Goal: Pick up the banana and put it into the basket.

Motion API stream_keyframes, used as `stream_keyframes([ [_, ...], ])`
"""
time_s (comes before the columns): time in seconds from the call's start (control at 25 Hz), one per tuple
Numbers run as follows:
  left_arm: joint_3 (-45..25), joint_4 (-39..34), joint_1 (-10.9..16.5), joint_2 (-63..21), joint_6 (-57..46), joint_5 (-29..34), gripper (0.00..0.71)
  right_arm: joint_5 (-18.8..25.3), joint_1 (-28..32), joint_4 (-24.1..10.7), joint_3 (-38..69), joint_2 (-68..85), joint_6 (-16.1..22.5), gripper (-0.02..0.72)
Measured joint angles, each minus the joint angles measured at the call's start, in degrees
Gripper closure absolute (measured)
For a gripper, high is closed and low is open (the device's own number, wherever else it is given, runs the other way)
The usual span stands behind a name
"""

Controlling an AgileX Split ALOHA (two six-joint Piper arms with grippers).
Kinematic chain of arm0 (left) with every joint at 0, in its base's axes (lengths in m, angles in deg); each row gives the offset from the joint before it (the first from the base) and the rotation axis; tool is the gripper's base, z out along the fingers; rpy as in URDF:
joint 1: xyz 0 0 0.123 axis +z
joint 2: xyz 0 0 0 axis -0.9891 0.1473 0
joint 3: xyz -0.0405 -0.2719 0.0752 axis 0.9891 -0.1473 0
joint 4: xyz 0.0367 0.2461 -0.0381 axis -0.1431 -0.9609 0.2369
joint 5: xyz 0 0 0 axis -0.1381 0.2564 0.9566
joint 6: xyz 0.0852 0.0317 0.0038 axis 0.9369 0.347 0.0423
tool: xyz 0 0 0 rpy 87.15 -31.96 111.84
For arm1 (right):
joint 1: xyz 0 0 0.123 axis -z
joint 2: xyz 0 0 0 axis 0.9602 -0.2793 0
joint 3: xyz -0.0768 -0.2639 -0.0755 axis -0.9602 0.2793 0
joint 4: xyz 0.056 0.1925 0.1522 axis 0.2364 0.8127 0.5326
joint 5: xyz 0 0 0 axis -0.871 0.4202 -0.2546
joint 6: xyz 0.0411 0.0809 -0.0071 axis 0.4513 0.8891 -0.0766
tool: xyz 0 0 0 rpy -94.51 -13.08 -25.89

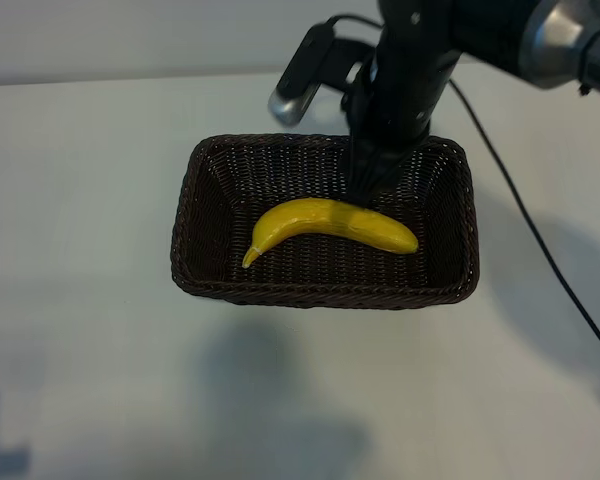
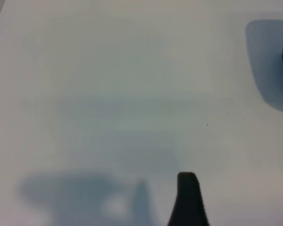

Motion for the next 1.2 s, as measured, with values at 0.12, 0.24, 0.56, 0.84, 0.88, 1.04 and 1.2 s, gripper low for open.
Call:
stream_keyframes([
  [0.12, 0.0, 0.0, 0.0, 0.0, -0.1, 0.0, 0.151, 1.0, 3.6, -0.1, -1.5, 0.0, 2.8, 0.118],
  [0.24, 0.0, 0.0, 0.0, 0.0, -0.1, 0.0, 0.151, 1.2, 7.8, 0.8, -2.1, 0.0, 7.7, 0.118],
  [0.56, 0.0, 0.0, 0.0, 0.0, -0.1, 0.0, 0.151, 1.6, 19.9, 1.2, -2.1, 0.0, 24.0, 0.118],
  [0.84, 0.0, 0.0, 0.0, 0.0, -0.1, 0.0, 0.151, 3.5, 31.1, 1.2, -2.1, 0.0, 33.6, 0.118],
  [0.88, 0.0, 0.0, 0.0, 0.0, -0.1, 0.0, 0.151, 4.0, 32.5, 1.1, -2.1, 0.0, 33.8, 0.119],
  [1.04, 0.0, 0.0, 0.0, 0.0, -0.1, 0.0, 0.151, 6.7, 35.4, 1.0, -2.1, 0.0, 33.1, 0.119],
  [1.2, 0.0, 0.0, 0.0, 0.0, -0.1, 0.0, 0.151, 8.5, 35.6, 1.1, -2.1, 0.0, 30.5, 0.119],
])
